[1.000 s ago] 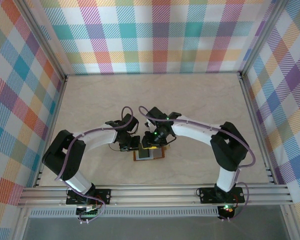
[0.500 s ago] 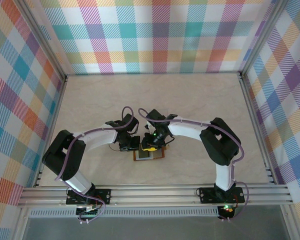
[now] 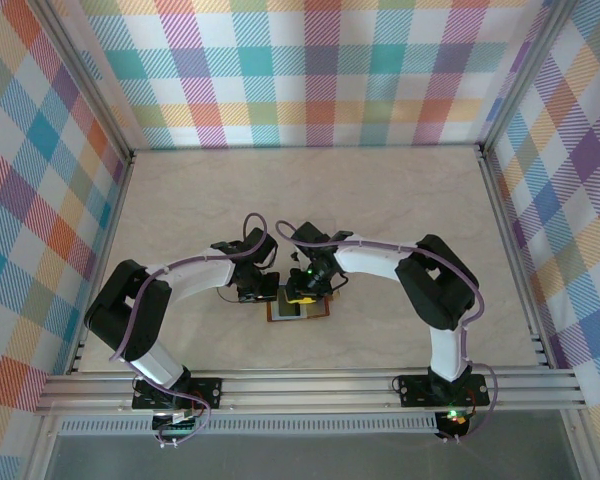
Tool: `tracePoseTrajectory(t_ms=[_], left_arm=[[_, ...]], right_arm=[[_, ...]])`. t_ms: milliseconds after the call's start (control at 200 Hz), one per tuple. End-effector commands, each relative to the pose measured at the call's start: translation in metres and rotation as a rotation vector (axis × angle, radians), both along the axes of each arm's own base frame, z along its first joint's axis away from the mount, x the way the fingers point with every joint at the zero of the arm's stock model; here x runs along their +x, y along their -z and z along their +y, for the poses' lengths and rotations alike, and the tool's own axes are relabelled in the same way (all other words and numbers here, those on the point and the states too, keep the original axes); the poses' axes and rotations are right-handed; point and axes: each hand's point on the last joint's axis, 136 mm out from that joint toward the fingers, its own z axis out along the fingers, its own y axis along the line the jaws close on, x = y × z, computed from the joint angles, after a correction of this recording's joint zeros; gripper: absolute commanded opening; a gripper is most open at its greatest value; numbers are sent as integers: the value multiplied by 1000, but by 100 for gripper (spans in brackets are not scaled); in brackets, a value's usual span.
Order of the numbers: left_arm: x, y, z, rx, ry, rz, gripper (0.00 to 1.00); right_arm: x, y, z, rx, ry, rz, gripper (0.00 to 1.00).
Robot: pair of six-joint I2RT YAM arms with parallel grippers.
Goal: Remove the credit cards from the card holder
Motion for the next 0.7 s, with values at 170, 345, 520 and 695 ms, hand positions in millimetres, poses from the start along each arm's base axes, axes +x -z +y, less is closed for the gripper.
tracePoseTrajectory(t_ms=[170,345,520,695], left_arm=[[-4,-11,8,55,23,-14,6],[2,-35,4,33,21,-60,6],[3,-47,-12,-28,27,-66,7],[-3,-22,-19,-29,43,5,6]], right_arm=[[0,-21,-11,1,0,-31,31],[2,-25,-12,20,10,-30,31],[4,-19,-11,69,25,8,31],[7,-13,-5,118,26,37,30]])
